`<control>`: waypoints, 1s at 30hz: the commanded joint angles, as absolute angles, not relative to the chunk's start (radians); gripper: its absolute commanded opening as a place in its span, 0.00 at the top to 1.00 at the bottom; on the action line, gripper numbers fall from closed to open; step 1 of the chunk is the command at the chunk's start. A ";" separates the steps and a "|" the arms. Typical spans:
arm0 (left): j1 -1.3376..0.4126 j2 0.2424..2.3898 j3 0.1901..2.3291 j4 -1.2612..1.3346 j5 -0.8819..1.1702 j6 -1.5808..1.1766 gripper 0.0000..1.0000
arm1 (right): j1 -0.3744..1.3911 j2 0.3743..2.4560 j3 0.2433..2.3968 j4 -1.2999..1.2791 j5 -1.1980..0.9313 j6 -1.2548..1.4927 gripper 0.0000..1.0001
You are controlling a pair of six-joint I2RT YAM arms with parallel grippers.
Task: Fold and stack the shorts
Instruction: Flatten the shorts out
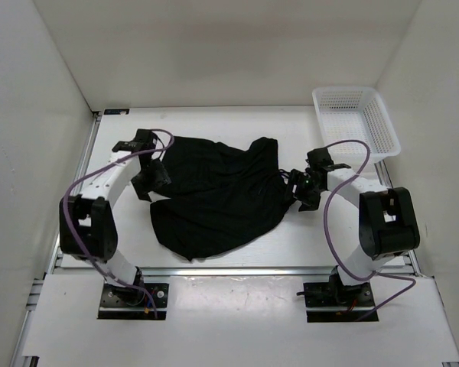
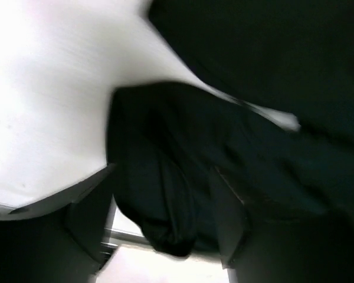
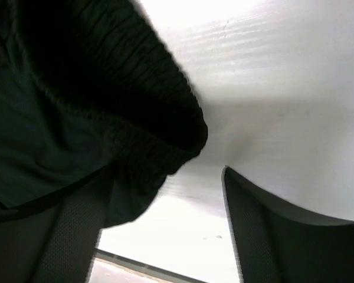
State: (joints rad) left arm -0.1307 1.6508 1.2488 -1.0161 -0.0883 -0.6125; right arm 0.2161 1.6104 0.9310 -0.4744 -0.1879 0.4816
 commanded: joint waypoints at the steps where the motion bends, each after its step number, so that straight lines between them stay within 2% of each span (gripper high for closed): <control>1: -0.204 1.484 1.221 -1.011 0.009 -0.615 0.32 | 0.212 1.641 0.931 -0.420 -0.232 0.505 0.24; 2: -0.260 1.467 1.179 -1.002 0.059 -0.624 0.37 | 0.212 1.660 0.940 -0.407 -0.241 0.517 0.32; 3: -0.291 1.453 1.155 -1.002 0.060 -0.624 0.39 | 0.212 1.669 0.940 -0.397 -0.241 0.517 0.32; 4: -0.323 1.442 1.134 -1.002 0.102 -0.636 0.42 | 0.212 1.680 0.940 -0.387 -0.250 0.528 0.45; 6: -0.427 1.442 1.068 -1.002 0.112 -0.691 0.42 | 0.212 1.707 0.940 -0.368 -0.264 0.543 0.64; 7: -0.464 1.442 1.046 -0.993 0.112 -0.712 0.42 | 0.212 1.719 0.949 -0.368 -0.264 0.555 0.83; 8: -0.498 1.442 1.026 -0.979 0.112 -0.730 0.40 | 0.212 1.720 0.950 -0.359 -0.264 0.566 0.91; 9: -0.556 1.442 0.990 -0.979 0.121 -0.770 0.34 | 0.212 1.720 0.950 -0.359 -0.237 0.566 0.97; 12: -0.636 1.454 0.942 -0.956 0.121 -0.819 0.26 | 0.202 1.698 0.928 -0.359 -0.204 0.586 1.00; 19: -0.756 1.531 0.885 -0.956 0.057 -0.916 0.28 | 0.172 1.666 0.893 -0.370 -0.195 0.586 1.00; 23: -0.756 1.523 0.836 -0.988 -0.029 -0.997 0.53 | 0.152 1.666 0.882 -0.370 -0.195 0.586 1.00; 24: -0.744 1.487 0.836 -0.997 -0.041 -1.006 0.68 | 0.152 1.657 0.873 -0.370 -0.195 0.586 1.00; 26: -0.695 1.445 0.815 -1.011 -0.061 -1.015 0.89 | 0.143 1.657 0.873 -0.370 -0.195 0.586 1.00; 30: -0.614 1.353 0.792 -1.032 -0.072 -0.988 0.89 | 0.133 1.657 0.873 -0.370 -0.195 0.577 1.00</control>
